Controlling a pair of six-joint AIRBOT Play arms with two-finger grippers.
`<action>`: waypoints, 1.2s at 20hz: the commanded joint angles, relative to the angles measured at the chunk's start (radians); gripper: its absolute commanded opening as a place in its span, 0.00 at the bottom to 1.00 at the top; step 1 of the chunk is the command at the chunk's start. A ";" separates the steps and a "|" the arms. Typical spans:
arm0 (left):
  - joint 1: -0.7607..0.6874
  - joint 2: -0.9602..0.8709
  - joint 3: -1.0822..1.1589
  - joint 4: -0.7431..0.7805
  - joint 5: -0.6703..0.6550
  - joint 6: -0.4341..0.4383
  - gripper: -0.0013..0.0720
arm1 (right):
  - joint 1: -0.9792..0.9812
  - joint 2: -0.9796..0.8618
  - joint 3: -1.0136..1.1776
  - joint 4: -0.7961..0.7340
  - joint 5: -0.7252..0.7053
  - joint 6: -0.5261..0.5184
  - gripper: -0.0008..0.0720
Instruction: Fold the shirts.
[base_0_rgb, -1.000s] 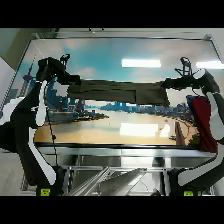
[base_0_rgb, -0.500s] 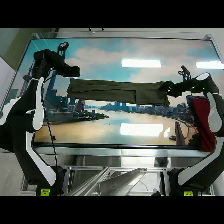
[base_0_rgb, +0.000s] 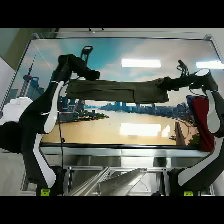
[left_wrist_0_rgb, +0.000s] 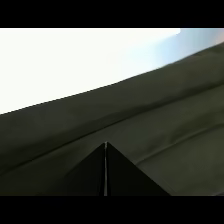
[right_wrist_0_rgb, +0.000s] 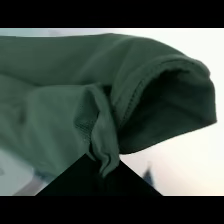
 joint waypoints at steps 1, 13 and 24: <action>-0.095 -0.070 0.016 -0.131 -0.069 0.041 0.04 | 0.030 0.109 0.073 0.016 0.084 -0.012 0.04; -0.139 -0.066 0.097 -0.229 0.040 0.043 0.04 | 0.241 0.211 0.198 0.019 0.134 0.052 0.04; 0.349 0.742 -0.101 -0.228 0.133 0.061 0.04 | 0.791 -0.016 0.198 0.439 -0.775 -0.154 0.04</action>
